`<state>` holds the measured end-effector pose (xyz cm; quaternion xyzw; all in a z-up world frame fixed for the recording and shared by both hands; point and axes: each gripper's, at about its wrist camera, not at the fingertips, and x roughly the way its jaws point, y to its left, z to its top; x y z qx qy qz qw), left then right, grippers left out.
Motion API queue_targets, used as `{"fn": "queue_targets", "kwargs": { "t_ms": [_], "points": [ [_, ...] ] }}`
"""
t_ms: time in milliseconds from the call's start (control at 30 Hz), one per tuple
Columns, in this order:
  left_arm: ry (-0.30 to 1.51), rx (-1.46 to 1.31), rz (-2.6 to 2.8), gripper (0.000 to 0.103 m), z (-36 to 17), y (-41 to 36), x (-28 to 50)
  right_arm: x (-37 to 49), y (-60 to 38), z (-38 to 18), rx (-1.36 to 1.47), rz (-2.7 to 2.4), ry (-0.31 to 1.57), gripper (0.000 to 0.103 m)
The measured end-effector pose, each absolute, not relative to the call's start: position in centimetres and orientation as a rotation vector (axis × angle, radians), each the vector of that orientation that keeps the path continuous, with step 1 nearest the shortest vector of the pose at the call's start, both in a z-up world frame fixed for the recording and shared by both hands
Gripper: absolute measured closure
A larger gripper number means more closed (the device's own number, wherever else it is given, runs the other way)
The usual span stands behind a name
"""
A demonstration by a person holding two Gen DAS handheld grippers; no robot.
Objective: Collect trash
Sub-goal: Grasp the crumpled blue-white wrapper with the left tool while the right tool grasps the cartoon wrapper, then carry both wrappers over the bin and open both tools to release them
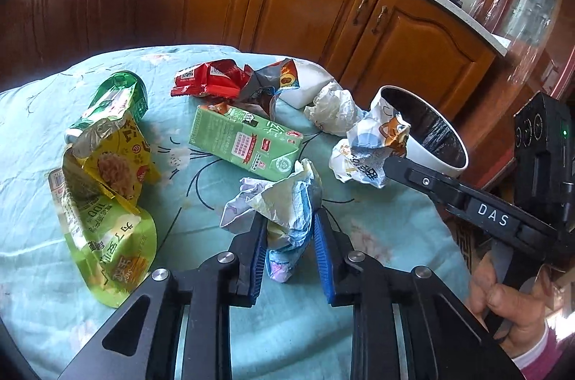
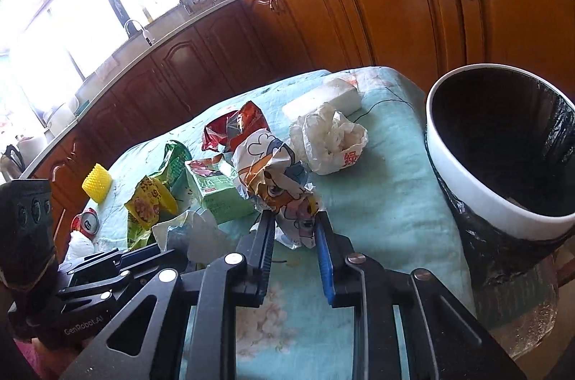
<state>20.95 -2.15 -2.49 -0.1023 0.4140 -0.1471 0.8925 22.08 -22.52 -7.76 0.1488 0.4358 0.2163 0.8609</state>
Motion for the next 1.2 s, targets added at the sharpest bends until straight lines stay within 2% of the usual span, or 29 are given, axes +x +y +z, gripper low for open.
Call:
{"fn": "queue_targets", "kwargs": {
  "t_ms": [533, 1200],
  "points": [
    [0.822, -0.175, -0.408, 0.080, -0.1, -6.2, 19.9, 18.4, -28.7, -5.5, 0.371, 0.342, 0.856, 0.080],
    [0.782, -0.104, -0.511, 0.080, 1.2, -12.7, 22.9, 18.6, -35.5, -4.9, 0.417, 0.210, 0.811, 0.080]
  ]
}}
